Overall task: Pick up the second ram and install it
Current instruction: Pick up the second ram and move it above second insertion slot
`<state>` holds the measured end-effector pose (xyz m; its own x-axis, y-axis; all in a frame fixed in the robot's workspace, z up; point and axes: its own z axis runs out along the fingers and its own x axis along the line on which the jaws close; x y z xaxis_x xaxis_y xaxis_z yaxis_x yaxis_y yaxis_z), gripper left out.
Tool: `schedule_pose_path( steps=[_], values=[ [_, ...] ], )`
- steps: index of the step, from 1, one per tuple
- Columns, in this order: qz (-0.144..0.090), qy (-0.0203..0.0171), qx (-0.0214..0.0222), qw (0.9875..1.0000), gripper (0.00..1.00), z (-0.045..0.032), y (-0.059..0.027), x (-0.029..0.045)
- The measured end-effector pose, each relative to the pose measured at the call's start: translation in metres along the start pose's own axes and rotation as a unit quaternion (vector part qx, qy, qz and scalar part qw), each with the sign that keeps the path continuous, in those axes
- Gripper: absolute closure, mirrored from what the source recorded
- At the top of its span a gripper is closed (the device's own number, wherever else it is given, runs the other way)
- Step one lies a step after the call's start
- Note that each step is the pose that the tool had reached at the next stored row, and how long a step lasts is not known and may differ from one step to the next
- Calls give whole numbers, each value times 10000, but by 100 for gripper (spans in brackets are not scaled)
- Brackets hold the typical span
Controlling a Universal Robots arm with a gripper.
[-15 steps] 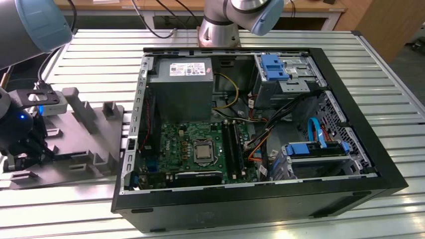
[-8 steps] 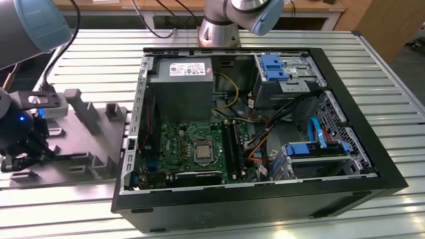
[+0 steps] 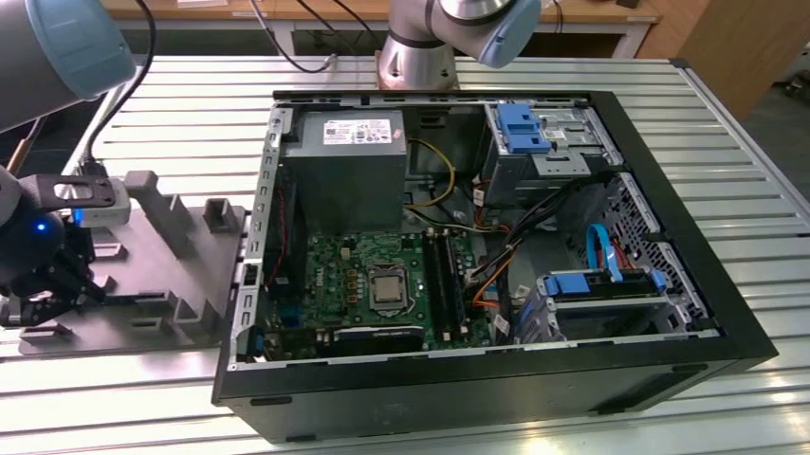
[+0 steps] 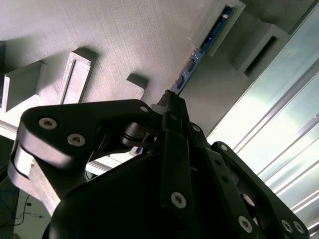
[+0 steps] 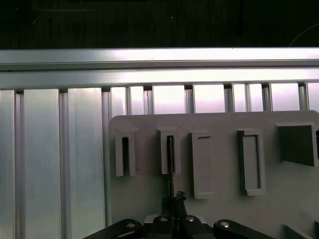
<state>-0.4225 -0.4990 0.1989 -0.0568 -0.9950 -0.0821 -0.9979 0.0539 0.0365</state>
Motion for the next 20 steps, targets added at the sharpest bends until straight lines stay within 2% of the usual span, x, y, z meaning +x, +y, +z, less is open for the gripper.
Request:
schedule_pose_path(
  steps=[16,20],
  values=[
    [-47,2,-4,10000,88,0,0,0],
    [39,-1,3,10000,88,0,-1,0]
  ],
)
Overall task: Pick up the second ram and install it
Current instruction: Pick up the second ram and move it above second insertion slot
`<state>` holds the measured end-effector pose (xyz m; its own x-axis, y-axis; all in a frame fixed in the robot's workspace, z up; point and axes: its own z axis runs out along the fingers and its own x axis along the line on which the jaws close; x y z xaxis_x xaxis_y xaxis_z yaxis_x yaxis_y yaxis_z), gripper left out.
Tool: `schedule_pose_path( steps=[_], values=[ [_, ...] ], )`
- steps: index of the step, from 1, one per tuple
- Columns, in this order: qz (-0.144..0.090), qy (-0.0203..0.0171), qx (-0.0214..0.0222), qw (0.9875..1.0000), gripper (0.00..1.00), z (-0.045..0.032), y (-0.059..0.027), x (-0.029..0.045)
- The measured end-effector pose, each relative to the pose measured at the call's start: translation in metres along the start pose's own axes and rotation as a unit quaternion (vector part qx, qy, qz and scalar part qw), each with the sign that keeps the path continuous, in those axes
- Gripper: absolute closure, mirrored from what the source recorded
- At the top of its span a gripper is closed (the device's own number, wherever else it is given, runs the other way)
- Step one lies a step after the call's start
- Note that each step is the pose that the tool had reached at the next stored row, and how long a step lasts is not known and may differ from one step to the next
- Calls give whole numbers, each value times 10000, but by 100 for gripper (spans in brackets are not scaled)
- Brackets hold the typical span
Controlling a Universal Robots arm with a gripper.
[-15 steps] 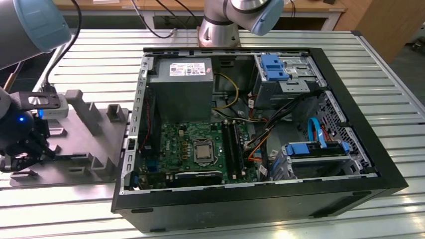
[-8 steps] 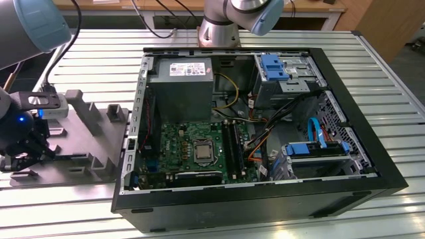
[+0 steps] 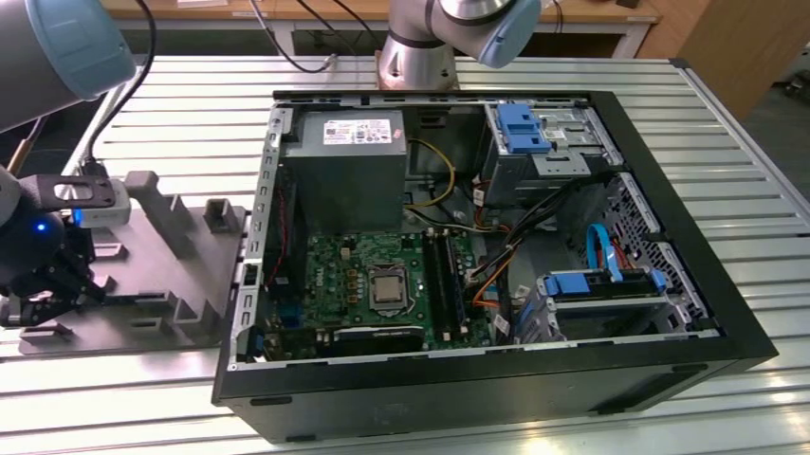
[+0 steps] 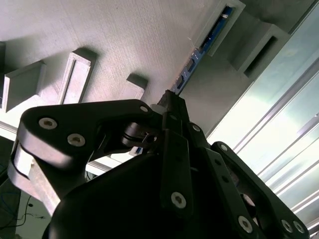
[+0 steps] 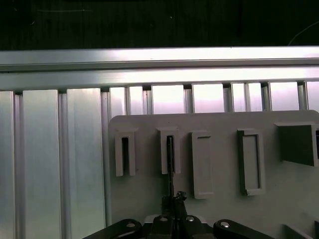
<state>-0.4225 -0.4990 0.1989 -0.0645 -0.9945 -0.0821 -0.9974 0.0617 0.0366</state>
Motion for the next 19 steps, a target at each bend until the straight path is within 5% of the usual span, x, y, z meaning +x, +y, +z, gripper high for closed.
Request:
schedule_pose_path(
  steps=[15,19],
  values=[
    [-11,1,2,10000,88,-15,-4,-2],
    [-166,11,-14,9999,88,-19,-2,-1]
  ],
)
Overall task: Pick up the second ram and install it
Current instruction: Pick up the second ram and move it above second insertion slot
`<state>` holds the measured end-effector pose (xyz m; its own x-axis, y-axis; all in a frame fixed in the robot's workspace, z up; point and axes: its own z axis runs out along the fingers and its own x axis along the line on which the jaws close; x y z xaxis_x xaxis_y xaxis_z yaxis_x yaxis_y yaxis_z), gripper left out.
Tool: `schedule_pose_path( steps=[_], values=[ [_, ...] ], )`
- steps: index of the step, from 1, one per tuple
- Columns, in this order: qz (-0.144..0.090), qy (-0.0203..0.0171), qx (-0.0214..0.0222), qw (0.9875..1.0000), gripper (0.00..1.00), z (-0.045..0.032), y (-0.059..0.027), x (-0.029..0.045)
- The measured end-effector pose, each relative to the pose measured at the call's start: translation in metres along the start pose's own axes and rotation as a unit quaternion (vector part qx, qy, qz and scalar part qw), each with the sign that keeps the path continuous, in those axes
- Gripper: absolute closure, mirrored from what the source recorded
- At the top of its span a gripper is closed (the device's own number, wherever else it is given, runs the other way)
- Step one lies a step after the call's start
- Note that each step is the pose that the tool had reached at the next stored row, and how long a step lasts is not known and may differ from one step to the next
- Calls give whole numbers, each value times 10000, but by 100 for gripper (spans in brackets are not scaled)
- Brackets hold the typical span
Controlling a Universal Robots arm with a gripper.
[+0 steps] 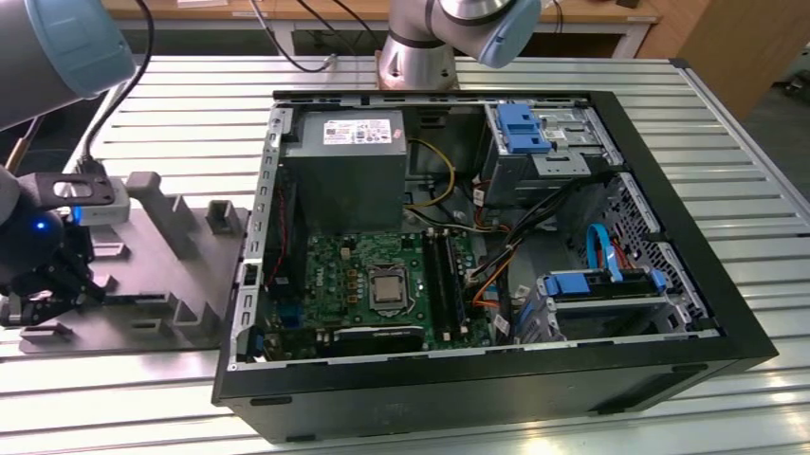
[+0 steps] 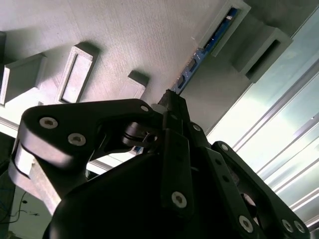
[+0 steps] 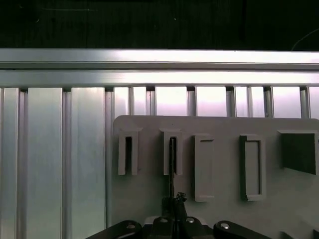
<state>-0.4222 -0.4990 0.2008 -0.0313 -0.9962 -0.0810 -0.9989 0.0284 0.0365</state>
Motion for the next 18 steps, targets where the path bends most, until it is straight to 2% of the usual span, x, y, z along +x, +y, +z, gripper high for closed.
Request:
schedule_pose_path(
  steps=[3,18],
  values=[
    [-102,4,-8,9999,88,1,0,0],
    [-106,4,-8,9999,88,-31,1,-3]
  ],
)
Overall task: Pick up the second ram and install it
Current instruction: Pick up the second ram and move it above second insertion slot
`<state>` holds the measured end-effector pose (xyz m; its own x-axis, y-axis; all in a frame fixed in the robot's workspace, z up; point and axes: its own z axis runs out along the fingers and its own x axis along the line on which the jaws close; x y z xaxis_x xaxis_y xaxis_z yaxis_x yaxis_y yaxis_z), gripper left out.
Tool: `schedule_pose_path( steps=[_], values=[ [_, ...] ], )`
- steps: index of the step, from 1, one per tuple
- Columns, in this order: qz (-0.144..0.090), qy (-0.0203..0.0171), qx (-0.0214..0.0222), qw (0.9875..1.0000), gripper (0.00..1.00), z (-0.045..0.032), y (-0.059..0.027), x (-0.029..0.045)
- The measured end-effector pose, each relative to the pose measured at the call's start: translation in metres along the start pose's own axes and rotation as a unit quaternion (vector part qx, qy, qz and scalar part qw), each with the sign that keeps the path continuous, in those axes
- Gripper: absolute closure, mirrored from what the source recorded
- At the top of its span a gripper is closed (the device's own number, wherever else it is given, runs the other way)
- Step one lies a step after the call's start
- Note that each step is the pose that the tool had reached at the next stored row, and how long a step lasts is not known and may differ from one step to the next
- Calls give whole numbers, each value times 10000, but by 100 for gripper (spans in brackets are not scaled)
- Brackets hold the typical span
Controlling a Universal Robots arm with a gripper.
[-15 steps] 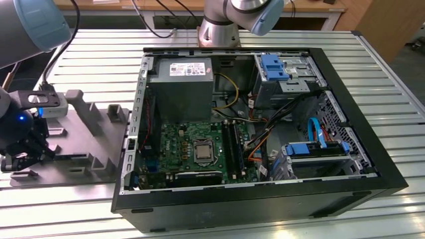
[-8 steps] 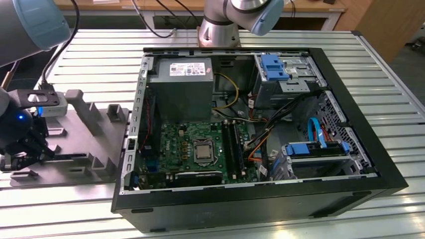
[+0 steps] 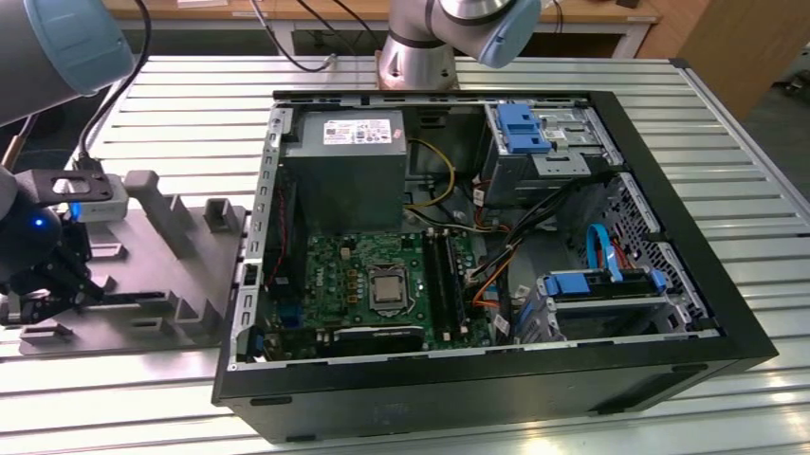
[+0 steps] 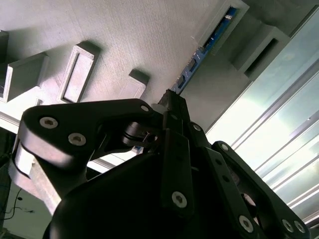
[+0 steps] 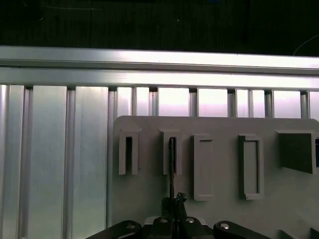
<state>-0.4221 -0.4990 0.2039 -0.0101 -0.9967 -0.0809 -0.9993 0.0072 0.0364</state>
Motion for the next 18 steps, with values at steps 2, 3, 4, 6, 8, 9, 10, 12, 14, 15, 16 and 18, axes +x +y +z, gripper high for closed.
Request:
schedule_pose_path(
  steps=[2,3,4,6,8,9,10,12,14,15,16,18],
  values=[
    [0,0,0,10000,88,-2,0,0],
    [0,0,0,10000,88,-3,0,0],
    [0,0,0,10000,88,-4,0,0],
    [0,1,-1,10000,88,-10,1,-1],
    [0,1,-2,10000,88,-33,2,-2],
    [0,0,0,10000,88,-46,2,-4],
    [0,0,-1,10000,88,-65,3,-5],
    [0,0,0,10000,88,-104,4,-8],
    [0,0,0,10000,88,-153,6,-13],
    [0,0,0,10000,88,-175,6,-14],
    [0,0,0,10000,88,-196,7,-16],
    [0,0,0,10000,88,-242,9,-20]
  ],
)
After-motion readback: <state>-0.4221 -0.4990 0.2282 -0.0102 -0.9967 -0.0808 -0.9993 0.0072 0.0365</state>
